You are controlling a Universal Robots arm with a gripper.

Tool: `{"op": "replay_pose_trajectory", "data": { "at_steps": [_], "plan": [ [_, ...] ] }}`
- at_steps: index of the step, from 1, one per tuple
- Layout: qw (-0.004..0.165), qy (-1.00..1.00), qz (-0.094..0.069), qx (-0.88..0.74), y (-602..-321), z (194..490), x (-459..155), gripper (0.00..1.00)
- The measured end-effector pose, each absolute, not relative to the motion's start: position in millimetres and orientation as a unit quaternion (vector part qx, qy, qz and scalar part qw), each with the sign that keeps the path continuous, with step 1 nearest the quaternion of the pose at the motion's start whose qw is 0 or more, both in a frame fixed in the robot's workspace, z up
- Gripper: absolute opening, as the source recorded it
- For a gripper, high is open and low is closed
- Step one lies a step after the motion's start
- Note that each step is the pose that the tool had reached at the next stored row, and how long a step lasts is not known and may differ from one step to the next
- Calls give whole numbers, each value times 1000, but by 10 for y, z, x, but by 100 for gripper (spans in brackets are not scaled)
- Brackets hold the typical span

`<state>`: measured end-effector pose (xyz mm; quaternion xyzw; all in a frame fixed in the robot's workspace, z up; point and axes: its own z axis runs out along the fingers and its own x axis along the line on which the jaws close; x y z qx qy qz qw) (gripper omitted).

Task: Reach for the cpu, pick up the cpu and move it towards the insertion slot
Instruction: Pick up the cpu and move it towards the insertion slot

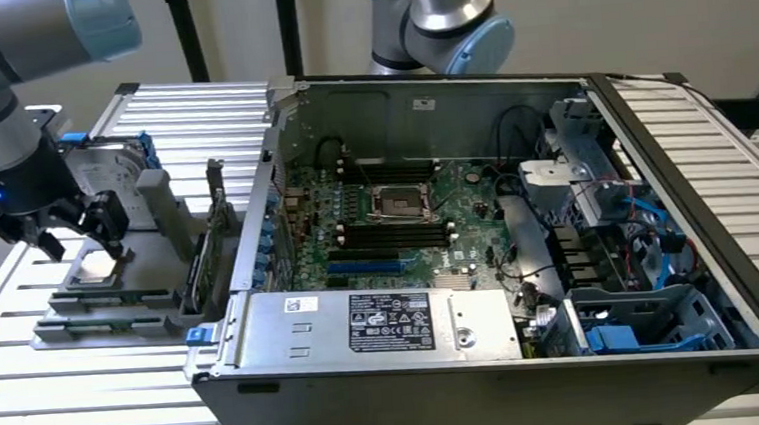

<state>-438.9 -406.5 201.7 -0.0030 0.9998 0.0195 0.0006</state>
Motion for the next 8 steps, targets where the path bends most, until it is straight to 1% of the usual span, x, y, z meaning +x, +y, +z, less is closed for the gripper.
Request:
{"op": "replay_pose_trajectory", "data": {
  "at_steps": [8],
  "plan": [
    [1,1000,20,2,-4096,1953,-4375,77]
  ]
}}
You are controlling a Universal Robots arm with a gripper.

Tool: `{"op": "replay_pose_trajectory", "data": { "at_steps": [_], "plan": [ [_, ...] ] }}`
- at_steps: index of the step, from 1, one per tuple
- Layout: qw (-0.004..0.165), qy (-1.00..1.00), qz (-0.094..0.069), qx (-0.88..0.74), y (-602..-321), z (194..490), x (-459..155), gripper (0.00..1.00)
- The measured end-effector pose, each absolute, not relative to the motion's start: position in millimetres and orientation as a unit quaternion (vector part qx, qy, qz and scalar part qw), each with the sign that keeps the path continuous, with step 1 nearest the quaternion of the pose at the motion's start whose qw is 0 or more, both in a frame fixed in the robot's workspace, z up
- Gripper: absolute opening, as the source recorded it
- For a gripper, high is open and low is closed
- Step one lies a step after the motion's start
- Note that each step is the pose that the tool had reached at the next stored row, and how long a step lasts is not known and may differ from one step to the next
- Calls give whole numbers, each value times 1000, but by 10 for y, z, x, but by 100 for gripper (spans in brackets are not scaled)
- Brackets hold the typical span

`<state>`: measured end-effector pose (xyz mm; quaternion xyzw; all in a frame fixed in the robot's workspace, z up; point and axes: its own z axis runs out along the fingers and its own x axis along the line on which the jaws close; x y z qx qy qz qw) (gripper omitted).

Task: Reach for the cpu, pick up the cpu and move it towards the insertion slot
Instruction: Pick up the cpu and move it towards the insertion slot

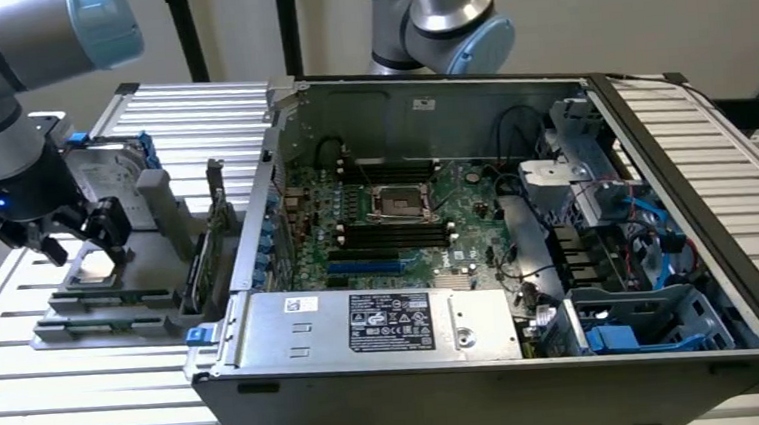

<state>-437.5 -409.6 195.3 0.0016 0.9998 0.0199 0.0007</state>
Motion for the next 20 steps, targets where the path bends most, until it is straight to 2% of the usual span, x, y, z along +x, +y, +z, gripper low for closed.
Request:
{"op": "replay_pose_trajectory", "data": {
  "at_steps": [6,12,20],
  "plan": [
    [1,1000,22,3,-4103,1922,-4356,77],
    [2,1000,31,3,-4103,1911,-4356,77],
    [2,1000,31,3,-4104,1875,-4355,77]
  ]
}}
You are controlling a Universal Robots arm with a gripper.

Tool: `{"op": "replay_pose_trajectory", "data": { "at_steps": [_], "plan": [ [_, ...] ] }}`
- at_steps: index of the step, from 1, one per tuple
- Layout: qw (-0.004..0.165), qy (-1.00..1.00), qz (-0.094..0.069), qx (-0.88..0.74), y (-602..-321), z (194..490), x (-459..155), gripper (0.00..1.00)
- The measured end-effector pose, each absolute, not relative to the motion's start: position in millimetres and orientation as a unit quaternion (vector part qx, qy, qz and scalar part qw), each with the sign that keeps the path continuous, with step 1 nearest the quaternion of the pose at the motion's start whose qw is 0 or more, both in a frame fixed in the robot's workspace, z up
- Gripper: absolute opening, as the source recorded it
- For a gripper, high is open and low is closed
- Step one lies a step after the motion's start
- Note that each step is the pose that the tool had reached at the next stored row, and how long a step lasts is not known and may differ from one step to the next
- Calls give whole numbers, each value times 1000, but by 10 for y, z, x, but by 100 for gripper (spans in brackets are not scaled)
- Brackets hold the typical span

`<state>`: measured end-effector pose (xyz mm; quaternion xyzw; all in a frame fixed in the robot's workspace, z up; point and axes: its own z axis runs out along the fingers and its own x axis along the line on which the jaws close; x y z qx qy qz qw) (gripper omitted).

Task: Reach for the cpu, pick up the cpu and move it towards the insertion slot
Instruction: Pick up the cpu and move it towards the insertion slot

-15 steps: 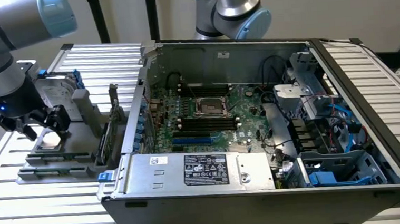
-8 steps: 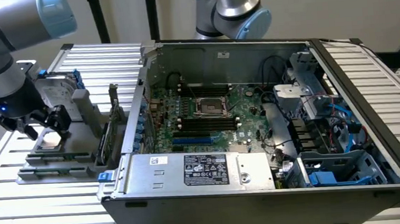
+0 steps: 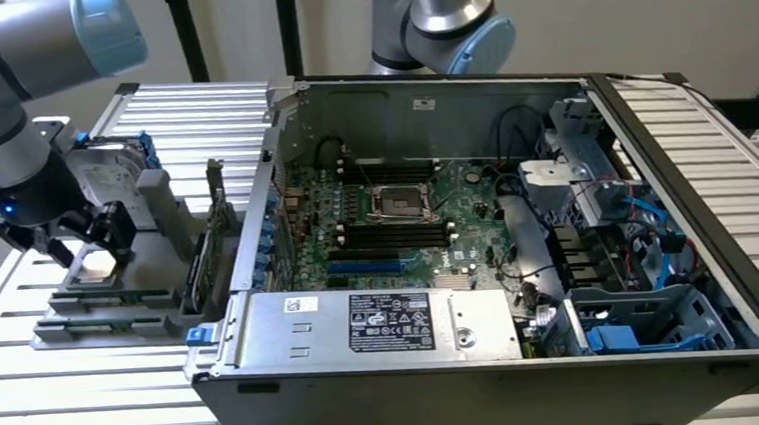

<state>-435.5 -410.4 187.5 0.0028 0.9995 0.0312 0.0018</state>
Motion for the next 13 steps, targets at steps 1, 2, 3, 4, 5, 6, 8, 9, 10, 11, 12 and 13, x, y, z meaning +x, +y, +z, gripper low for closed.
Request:
{"op": "replay_pose_trajectory", "data": {
  "at_steps": [1,2,3,4,5,6,8,9,10,11,12,13],
  "plan": [
    [2,1000,31,3,-4104,1871,-4355,77],
    [2,1000,31,3,-4104,1868,-4356,77],
    [2,1000,31,3,-4104,1866,-4356,77],
    [2,1000,31,3,-4104,1864,-4355,77],
    [2,1000,31,3,-4104,1860,-4355,77],
    [2,1000,31,3,-4104,1858,-4355,77],
    [2,1000,31,3,-4105,1852,-4356,77],
    [2,1000,31,3,-4105,1849,-4356,77],
    [2,1000,31,3,-4105,1846,-4356,77],
    [2,1000,31,3,-4106,1843,-4355,77],
    [2,1000,31,3,-4106,1841,-4355,77],
    [2,1000,31,3,-4106,1840,-4355,77]
  ]
}}
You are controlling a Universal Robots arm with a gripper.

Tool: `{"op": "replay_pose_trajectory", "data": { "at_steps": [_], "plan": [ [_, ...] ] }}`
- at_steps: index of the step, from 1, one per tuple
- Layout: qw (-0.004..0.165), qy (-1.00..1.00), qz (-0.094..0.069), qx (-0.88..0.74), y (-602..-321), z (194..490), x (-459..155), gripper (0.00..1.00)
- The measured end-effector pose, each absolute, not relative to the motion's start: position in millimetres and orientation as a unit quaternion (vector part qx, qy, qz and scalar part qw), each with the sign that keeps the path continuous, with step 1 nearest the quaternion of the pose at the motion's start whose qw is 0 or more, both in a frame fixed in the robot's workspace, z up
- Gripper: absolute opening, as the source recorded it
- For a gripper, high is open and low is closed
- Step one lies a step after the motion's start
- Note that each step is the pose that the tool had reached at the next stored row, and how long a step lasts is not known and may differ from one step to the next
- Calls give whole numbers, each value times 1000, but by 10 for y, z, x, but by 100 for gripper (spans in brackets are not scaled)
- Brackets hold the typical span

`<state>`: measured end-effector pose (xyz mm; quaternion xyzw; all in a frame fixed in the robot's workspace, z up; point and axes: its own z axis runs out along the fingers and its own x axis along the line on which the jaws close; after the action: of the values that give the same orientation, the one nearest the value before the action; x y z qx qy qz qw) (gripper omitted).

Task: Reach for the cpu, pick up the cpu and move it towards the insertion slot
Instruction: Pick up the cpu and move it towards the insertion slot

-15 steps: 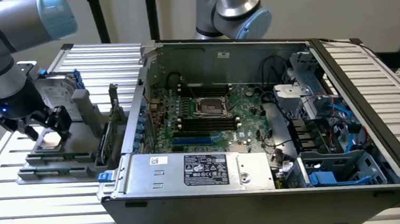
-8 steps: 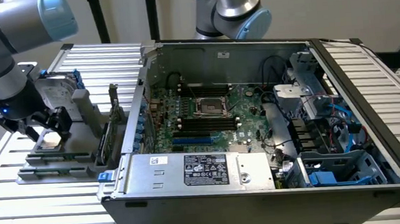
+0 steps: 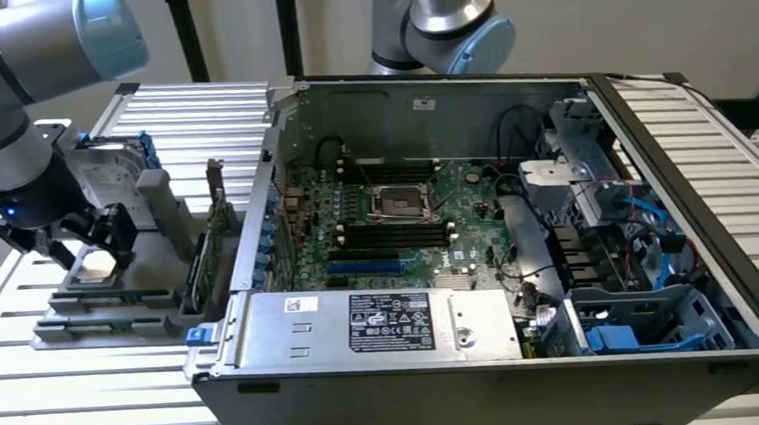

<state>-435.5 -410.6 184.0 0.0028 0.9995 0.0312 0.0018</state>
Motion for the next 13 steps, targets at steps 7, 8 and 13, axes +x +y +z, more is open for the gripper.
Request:
{"op": "replay_pose_trajectory", "data": {
  "at_steps": [7,8,13],
  "plan": [
    [2,1000,31,3,-4105,1836,-4356,75],
    [2,1000,31,3,-4105,1836,-4355,68],
    [1,1000,31,3,-4105,1836,-4355,66]
  ]
}}
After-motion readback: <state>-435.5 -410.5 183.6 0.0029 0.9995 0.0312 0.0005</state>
